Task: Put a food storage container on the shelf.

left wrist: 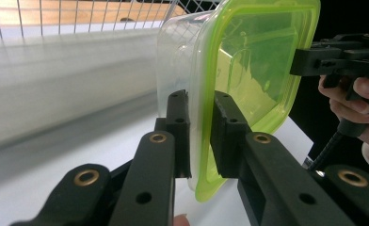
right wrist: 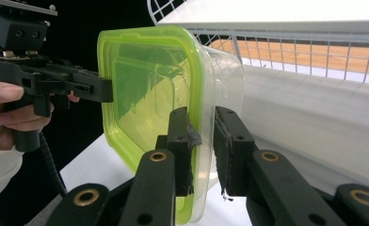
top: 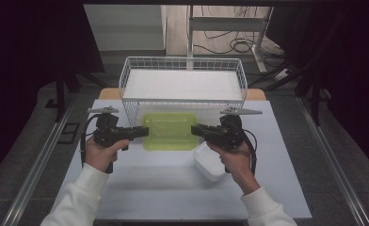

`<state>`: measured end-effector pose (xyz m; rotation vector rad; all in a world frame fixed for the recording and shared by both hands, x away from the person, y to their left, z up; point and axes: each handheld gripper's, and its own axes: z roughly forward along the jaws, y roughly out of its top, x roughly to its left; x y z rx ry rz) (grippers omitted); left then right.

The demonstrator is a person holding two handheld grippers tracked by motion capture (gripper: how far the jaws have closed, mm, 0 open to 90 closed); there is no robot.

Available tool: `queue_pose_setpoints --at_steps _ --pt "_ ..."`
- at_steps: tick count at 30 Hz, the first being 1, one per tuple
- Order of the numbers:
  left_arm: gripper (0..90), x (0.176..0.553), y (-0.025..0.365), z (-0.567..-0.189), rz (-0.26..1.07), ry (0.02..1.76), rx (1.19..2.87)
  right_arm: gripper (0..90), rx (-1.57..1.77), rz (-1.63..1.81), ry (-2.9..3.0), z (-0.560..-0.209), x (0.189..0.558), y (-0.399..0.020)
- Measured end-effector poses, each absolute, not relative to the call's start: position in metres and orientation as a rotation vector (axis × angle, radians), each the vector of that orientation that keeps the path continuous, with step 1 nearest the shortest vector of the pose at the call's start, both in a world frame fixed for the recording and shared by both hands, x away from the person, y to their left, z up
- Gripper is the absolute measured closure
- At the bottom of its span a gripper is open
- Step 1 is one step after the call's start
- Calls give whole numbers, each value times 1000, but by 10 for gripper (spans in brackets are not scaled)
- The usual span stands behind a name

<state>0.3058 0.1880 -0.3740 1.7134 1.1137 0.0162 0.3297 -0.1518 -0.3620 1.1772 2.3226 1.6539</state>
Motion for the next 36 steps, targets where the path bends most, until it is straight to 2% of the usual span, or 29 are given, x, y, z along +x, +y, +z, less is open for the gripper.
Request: queue_pose_setpoints --at_steps 15,36 --pt "793 332 185 -347 24 1085 1712 763 1158 1694 2296 -338 351 -159" --pt "795 367 183 -332 24 1090 1691 764 1162 1751 2272 -324 384 -163"
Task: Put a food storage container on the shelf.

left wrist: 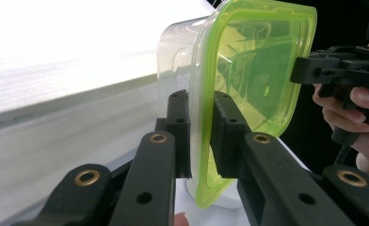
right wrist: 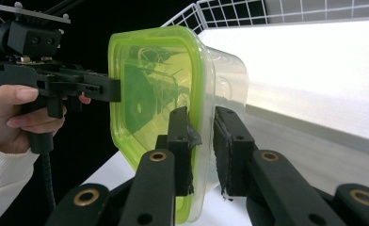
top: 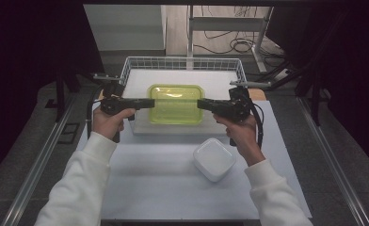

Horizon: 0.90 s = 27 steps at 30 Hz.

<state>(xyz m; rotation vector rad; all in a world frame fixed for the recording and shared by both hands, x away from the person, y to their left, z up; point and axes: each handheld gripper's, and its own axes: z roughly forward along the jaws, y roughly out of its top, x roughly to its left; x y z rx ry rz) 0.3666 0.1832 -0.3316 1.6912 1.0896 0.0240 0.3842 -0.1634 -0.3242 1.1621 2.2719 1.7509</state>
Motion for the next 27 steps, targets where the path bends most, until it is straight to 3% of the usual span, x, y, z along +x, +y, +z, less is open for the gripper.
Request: queue_pose_setpoints --at_steps 27 --pt "796 415 184 -308 16 1103 1691 771 1188 1768 2278 -302 431 -163"
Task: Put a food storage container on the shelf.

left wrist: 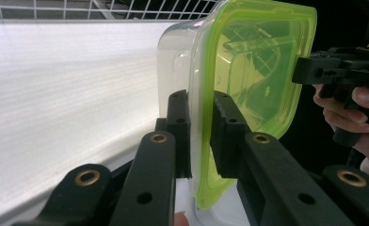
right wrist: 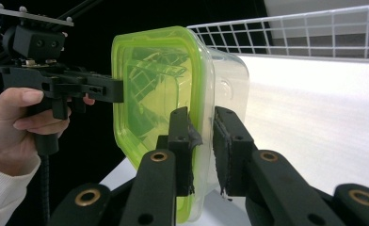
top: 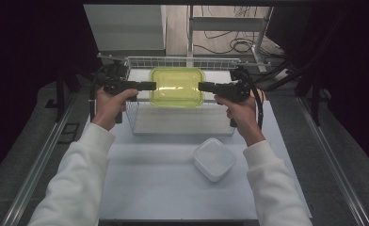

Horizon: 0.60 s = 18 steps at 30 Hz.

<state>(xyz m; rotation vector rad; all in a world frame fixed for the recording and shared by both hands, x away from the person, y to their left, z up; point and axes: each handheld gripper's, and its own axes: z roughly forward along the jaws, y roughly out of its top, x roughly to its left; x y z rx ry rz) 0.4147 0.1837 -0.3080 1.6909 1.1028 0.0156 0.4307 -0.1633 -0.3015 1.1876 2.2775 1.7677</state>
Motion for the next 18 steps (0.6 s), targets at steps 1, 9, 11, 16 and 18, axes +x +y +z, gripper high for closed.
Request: queue_pose_setpoints --at_steps 1,9,11,16,18 --pt "796 418 183 -308 10 1106 1690 771 1192 1766 2277 -301 434 -164" --pt "796 440 179 -303 -4 1140 1701 774 1256 1764 2291 -299 459 -167" --pt "796 446 179 -303 -21 1148 1694 774 1269 1758 2294 -298 464 -167" --pt "796 458 178 -309 -62 1176 1674 775 1304 1719 2307 -297 475 -167" --pt "795 462 176 -312 -82 1199 1657 777 1337 1714 2310 -298 479 -167"
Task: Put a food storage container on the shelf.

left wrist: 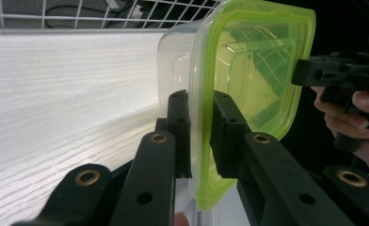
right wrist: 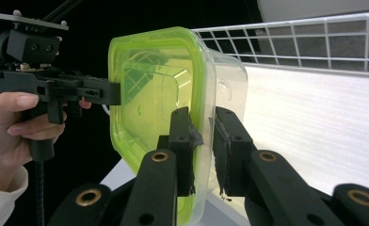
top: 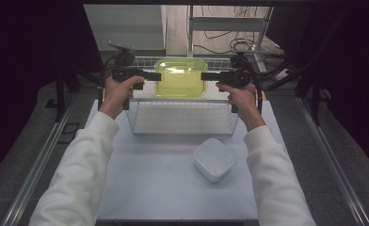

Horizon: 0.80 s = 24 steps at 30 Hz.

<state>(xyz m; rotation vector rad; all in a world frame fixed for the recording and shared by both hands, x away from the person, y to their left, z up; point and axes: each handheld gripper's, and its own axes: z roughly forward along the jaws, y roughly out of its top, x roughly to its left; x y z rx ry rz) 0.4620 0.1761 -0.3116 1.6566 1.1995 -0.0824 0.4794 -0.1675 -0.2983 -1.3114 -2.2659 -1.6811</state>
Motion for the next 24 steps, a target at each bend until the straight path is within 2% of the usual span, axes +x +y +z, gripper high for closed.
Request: queue_pose_setpoints --at_steps 3,9,24 --pt "792 471 172 -320 -124 1243 1643 783 -1436 -1581 -2187 -308 492 -169" --pt "786 480 173 -322 -147 1248 1637 781 -1475 -1560 -2139 -311 500 -171" --pt "714 507 180 -340 -265 1311 1538 717 -1639 -1517 -1973 -326 528 -163"
